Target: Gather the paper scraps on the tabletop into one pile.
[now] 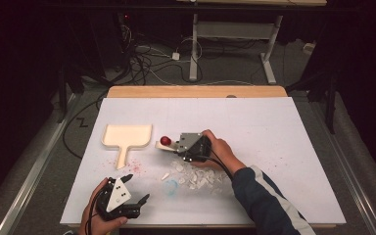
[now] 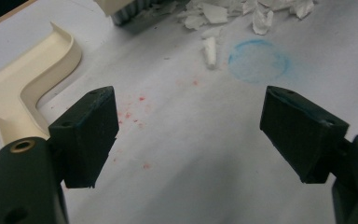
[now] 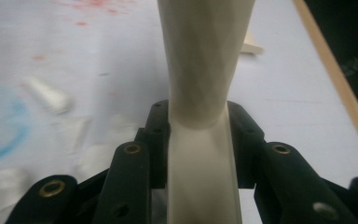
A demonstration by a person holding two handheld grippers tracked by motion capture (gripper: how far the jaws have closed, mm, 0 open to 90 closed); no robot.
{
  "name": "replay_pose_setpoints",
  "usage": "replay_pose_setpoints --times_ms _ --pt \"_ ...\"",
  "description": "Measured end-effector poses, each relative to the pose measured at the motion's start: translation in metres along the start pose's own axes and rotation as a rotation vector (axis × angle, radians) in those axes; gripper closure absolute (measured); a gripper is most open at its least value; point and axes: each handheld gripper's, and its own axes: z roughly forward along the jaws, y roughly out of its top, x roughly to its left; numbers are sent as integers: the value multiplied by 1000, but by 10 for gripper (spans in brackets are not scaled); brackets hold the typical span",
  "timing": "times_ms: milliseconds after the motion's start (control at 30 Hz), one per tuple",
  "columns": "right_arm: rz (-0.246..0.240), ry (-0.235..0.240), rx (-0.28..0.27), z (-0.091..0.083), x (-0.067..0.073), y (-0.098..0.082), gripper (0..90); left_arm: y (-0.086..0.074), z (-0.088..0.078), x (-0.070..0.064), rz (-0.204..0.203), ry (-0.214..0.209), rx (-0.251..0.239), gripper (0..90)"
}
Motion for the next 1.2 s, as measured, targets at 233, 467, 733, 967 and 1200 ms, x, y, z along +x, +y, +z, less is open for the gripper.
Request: replay_pose_setpoints --times_ms 233,467,733,967,1200 --pt "-54 123 -58 -29 20 -12 672 1 2 -3 8 -6 10 183" --pt "-91 158 -72 -56 29 -24 675 1 3 -4 9 -10 14 183" --pt "-64 42 -119 -79 20 -29 679 1 4 -4 11 -11 20 183" --pt "21 -77 -141 -110 15 -36 678 1 4 -5 16 -14 24 183" --pt "217 -227 -53 -146 18 -52 679 2 5 -6 21 -10 29 183"
